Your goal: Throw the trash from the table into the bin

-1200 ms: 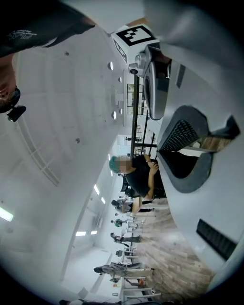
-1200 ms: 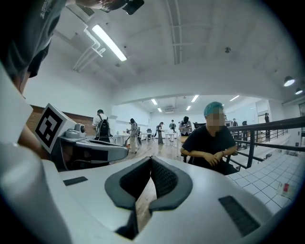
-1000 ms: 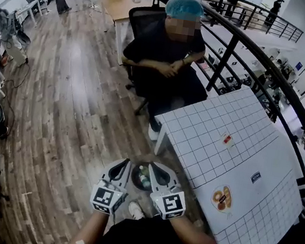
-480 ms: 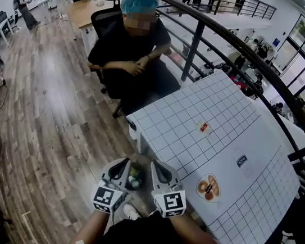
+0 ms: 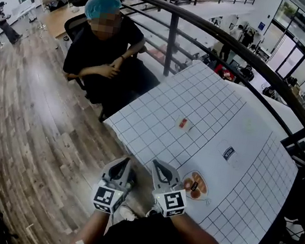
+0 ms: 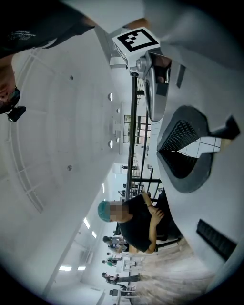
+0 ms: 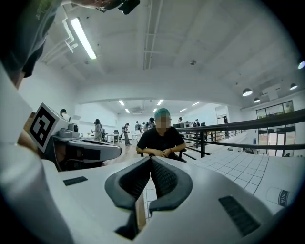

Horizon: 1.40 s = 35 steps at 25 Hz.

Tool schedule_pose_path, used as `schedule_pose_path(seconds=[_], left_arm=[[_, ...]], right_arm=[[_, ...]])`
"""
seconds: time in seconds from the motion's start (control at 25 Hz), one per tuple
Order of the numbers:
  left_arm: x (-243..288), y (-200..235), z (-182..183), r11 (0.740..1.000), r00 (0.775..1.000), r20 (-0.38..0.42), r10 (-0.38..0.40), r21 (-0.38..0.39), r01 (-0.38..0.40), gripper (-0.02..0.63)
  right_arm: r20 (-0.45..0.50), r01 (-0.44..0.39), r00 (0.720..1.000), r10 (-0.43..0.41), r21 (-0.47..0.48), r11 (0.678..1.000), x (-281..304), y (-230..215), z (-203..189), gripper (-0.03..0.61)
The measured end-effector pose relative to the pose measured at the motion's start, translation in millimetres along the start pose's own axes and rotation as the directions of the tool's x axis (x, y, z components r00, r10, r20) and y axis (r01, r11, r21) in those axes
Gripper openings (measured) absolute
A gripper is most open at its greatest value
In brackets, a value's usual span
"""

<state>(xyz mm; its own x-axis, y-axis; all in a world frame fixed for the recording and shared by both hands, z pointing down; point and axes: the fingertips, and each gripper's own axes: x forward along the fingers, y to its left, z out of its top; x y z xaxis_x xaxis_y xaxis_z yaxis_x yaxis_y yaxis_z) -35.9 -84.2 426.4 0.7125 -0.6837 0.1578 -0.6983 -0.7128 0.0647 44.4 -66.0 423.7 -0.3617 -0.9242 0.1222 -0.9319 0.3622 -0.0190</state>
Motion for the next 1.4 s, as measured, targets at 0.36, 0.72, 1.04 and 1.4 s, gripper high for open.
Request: schedule_pose_path(seconds=[0.36, 0.72, 1.04, 1.4], left_arm=[[66.7, -44.2, 3.4, 0.997, 0.998, -0.034, -0.057, 0.039, 0.059, 0.021], [104.7, -69.7, 5.4, 0.994, 0.995, -0.048, -0.085, 0.066, 0.088, 0.021], [148.6, -90.5, -2.5, 0.986, 0.986, -0.072, -0.151, 0.056, 0.155, 0.021], [192.8, -101.4, -10.3, 0.964, 0.963, -0.106, -0.249, 0.071, 0.257, 0.023]], right_arm=[[0.009, 0.090, 0.996, -0.091, 0.059, 0.994, -23.7, -86.5, -4.2, 0.025], [0.034, 0.197, 0.979, -0.203, 0.145, 0.970, -57.3, -152.8, -4.9, 0.025], [0.032, 0.260, 0.963, -0.266, 0.130, 0.957, -74.1, -185.9, -6.2, 0.025], [-0.008, 0.369, 0.929, -0.371, 0.109, 0.923, -73.0, -214.3, -20.4, 0.025]])
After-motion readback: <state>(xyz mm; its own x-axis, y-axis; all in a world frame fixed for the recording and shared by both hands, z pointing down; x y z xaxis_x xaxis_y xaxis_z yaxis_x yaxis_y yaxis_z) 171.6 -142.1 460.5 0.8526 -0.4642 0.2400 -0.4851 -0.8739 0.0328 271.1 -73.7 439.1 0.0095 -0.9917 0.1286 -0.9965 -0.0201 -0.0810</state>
